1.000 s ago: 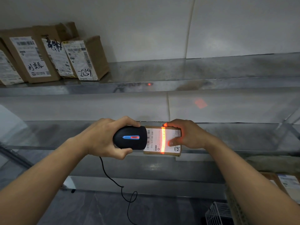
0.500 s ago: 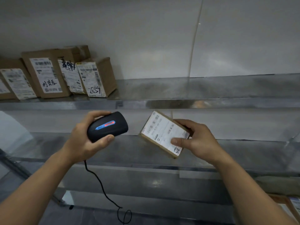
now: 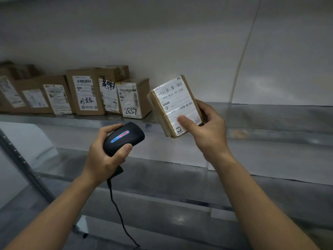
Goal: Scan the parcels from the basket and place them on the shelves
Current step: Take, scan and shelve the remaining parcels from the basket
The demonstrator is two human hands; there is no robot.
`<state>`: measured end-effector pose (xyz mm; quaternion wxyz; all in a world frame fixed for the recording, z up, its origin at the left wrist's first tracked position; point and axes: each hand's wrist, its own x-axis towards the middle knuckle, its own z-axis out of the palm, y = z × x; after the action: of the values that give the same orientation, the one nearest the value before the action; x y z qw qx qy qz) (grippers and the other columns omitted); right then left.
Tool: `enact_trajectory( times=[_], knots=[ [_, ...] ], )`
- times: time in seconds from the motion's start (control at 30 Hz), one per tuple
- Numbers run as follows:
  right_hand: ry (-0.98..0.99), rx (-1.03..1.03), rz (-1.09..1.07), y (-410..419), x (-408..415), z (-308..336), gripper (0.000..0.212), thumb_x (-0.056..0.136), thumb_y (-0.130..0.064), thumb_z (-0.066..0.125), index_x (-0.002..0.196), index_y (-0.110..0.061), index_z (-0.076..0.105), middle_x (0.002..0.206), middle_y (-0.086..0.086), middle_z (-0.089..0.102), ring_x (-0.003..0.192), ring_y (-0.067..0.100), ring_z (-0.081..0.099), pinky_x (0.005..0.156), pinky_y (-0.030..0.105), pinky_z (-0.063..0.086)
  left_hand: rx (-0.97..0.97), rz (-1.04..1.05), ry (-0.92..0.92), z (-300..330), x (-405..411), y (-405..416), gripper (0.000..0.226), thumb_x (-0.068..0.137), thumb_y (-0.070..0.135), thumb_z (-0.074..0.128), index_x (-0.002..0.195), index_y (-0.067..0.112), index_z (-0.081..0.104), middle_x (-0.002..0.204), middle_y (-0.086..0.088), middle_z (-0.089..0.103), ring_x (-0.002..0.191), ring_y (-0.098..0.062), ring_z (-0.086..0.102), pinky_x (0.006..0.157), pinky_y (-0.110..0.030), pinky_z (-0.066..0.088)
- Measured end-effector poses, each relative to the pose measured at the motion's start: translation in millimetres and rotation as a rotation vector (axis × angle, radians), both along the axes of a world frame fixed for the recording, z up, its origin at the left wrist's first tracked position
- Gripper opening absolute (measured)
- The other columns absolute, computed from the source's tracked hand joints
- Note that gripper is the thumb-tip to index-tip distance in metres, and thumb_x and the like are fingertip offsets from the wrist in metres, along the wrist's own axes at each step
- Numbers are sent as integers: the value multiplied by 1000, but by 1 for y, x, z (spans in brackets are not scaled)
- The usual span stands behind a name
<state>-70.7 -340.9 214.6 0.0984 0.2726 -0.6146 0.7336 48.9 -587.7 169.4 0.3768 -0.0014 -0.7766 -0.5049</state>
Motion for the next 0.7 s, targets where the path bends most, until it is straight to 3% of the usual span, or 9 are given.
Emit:
enact_trajectory(
  times=[0.2, 0.37, 0.47, 0.57, 0.7],
  knots=[
    [38, -74, -218, -49, -20, 13, 44, 80, -24, 88, 106, -44, 60, 113, -10, 72, 101, 6, 70, 81, 26, 60, 50, 37, 12, -2, -2, -7, 52, 68, 51, 77, 117, 50, 60, 97, -19, 68, 56, -19, 65, 49, -27, 53],
    [75, -9, -312, -82, -38, 12, 44, 80, -27, 87, 93, -52, 53, 109, -14, 65, 104, 8, 64, 86, 31, 58, 35, 119, 3, -16, -4, -15, 56, 67, 58, 77, 119, 50, 58, 94, 13, 70, 65, -17, 69, 59, -26, 56],
    [75, 43, -335, -101, -50, 3, 45, 82, -23, 85, 100, -45, 51, 108, -17, 55, 107, 9, 57, 87, 20, 51, 10, 126, 3, -21, -5, -18, 57, 67, 58, 76, 120, 50, 56, 97, 23, 69, 77, -10, 71, 67, -26, 57],
    [66, 125, -384, -115, -63, -9, 48, 82, -22, 85, 121, -21, 56, 116, -8, 51, 111, 10, 52, 86, 8, 40, -81, 117, 6, -18, -4, -17, 62, 67, 56, 75, 123, 42, 54, 106, 18, 68, 89, -1, 70, 69, -10, 52],
    [88, 254, -419, -123, -74, -20, 52, 83, -20, 83, 124, -10, 54, 119, 0, 50, 110, 11, 46, 82, 6, 34, -102, 99, 1, -19, -6, -24, 68, 68, 56, 75, 128, 35, 53, 113, 13, 67, 93, -2, 71, 70, -11, 53]
  ],
)
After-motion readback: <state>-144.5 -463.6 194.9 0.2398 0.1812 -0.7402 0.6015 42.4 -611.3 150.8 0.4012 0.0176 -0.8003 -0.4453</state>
